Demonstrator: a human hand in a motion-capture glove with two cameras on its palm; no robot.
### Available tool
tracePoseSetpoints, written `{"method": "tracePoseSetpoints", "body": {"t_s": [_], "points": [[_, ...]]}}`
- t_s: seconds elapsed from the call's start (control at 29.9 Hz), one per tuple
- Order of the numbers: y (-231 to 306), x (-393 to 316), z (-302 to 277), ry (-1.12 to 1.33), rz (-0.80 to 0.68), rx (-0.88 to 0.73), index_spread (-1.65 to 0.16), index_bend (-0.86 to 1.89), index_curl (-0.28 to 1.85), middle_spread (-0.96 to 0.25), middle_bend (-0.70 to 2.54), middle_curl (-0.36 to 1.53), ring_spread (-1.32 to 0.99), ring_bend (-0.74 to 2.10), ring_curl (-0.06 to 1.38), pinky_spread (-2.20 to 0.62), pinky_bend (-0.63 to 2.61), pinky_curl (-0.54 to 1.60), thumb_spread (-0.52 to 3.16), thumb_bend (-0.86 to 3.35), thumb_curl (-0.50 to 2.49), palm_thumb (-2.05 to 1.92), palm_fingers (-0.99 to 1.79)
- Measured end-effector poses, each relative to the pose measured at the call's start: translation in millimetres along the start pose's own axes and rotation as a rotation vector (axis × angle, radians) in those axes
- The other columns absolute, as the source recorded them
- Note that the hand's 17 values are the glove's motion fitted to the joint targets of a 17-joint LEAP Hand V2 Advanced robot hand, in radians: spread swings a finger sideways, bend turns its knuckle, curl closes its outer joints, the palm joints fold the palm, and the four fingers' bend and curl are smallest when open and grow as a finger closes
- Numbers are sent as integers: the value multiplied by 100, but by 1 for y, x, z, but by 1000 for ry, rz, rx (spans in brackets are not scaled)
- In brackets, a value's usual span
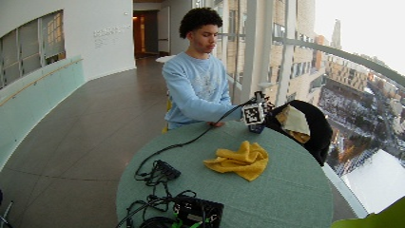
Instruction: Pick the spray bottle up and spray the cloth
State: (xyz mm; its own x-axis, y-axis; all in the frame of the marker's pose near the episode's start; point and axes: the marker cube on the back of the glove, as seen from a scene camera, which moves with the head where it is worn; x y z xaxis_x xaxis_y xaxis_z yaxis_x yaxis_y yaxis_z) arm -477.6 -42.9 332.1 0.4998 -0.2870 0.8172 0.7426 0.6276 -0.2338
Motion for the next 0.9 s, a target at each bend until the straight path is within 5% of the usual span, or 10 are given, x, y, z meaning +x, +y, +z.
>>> {"method": "tracePoseSetpoints", "body": {"t_s": [0.47, 0.9], "points": [[55, -16, -73, 297, 47, 78, -27, 16, 44, -10, 29, 46, -7, 32, 37, 21, 15, 22, 101, -4, 44, 69, 90], [208, -57, -208, 601, 228, 291, -28, 15, 41, -10, 28, 45, -6, 34, 37, 21, 15, 23, 103, -3, 39, 67, 91]]}}
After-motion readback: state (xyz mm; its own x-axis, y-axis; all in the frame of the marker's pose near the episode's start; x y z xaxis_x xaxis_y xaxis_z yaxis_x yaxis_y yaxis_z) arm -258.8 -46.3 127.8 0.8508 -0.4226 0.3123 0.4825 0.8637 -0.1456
